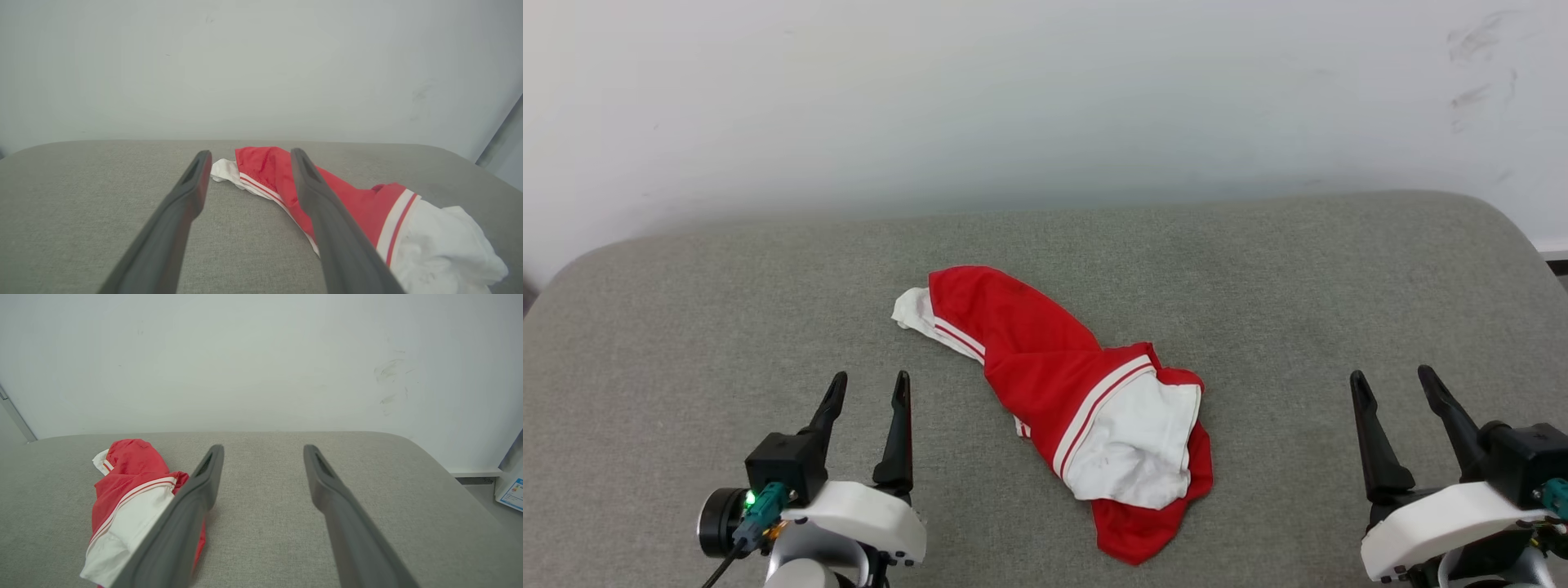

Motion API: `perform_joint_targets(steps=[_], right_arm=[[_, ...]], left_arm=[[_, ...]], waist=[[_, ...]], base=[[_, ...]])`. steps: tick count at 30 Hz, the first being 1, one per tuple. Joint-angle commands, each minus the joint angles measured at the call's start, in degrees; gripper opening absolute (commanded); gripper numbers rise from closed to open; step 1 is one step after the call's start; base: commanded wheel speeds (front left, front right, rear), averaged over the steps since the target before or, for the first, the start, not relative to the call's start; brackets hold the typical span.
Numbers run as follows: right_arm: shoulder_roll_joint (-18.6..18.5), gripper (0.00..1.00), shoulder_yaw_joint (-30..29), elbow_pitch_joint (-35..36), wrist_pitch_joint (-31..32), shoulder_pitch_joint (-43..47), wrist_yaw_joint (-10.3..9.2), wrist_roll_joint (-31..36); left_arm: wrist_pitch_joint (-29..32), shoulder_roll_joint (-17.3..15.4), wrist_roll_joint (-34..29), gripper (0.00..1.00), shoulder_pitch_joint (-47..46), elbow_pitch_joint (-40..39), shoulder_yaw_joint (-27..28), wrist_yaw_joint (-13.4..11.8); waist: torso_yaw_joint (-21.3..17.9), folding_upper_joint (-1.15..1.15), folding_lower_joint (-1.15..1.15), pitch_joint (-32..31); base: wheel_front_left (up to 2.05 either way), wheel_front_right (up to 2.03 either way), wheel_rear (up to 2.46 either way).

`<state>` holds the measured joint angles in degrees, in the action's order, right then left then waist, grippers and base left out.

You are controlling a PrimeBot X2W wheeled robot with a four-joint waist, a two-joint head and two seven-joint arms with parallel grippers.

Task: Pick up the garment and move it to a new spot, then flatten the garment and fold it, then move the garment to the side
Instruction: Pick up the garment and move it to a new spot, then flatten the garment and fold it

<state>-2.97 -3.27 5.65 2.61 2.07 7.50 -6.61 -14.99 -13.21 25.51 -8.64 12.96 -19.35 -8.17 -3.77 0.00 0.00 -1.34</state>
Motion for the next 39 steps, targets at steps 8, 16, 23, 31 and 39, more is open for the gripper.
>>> perform_joint_targets(steps=[8, 16, 23, 31, 39], right_arm=[[0.13, 1.0, 0.22, 1.22, 0.85, 1.91, -0.03, 0.13], [0.13, 1.0, -0.22, 0.36, 2.3, 1.0, -0.03, -0.41], [-1.7, 1.0, 0.18, -3.11, 16.15, -0.7, -0.02, -6.31], [-6.69, 1.0, 8.29, -4.97, 34.22, -4.09, -0.02, -13.79], [-8.81, 1.0, 14.64, -8.87, 35.55, -8.79, -0.02, -16.6]], left_arm=[[-0.15, -1.67, -0.5, 1.0, 2.5, -1.38, 0.62, -0.86], [0.37, -1.64, -0.08, 1.0, 1.61, -1.78, 0.59, -1.36], [0.22, -0.62, -0.36, 1.0, 0.39, -2.01, -0.09, -1.37], [-0.01, 0.39, -1.85, 1.0, -0.39, -3.11, -1.76, -0.8], [-0.18, 1.24, -2.34, 1.0, -1.39, -2.82, -1.69, -0.71]], waist=[[0.31, 0.0, 0.0, -0.62], [0.88, 0.0, 0.0, -0.37], [4.21, 0.0, 0.0, 0.44], [8.65, 0.0, 0.0, 3.26], [10.48, 0.0, 0.0, 6.43]], base=[[0.0, 0.0, 0.0], [0.0, 0.0, 0.0], [0.0, 0.0, 0.0], [0.0, 0.0, 0.0], [0.0, 0.0, 0.0]])
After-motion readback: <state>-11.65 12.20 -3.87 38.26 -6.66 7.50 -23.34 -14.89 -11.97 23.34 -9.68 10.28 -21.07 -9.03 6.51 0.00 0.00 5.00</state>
